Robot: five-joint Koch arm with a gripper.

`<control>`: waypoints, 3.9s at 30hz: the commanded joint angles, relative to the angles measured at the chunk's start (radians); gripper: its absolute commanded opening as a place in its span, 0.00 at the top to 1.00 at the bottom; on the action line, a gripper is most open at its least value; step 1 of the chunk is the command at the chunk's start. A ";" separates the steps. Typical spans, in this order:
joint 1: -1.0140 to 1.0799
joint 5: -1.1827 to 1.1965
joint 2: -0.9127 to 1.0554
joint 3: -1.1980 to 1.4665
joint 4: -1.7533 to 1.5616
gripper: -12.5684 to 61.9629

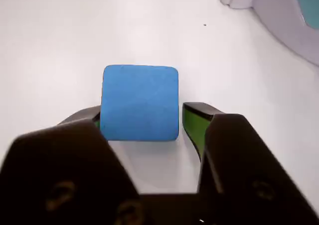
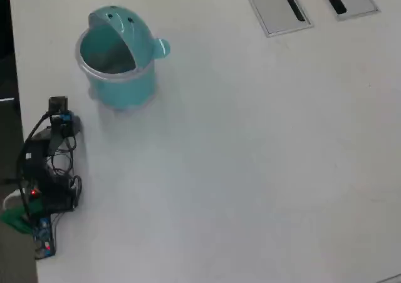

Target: Grasp RGB lego blocks and put them in the bin one by one.

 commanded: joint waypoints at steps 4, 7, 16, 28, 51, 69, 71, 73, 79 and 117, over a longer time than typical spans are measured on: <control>-0.012 0.031 -0.012 -0.100 -0.057 0.55; -0.028 0.081 -0.008 -0.110 -0.067 0.63; -0.031 0.100 0.110 -0.115 -0.032 0.66; 0.026 0.158 0.402 -0.133 0.063 0.67; 0.313 0.272 0.443 -0.658 0.132 0.67; 0.430 0.278 0.064 -0.865 -0.034 0.67; 0.430 0.276 0.034 -0.897 -0.037 0.66; 0.430 0.276 0.017 -0.916 -0.049 0.66; 0.431 0.264 -0.055 -1.006 -0.049 0.66; 0.442 0.163 0.215 -0.759 -0.061 0.46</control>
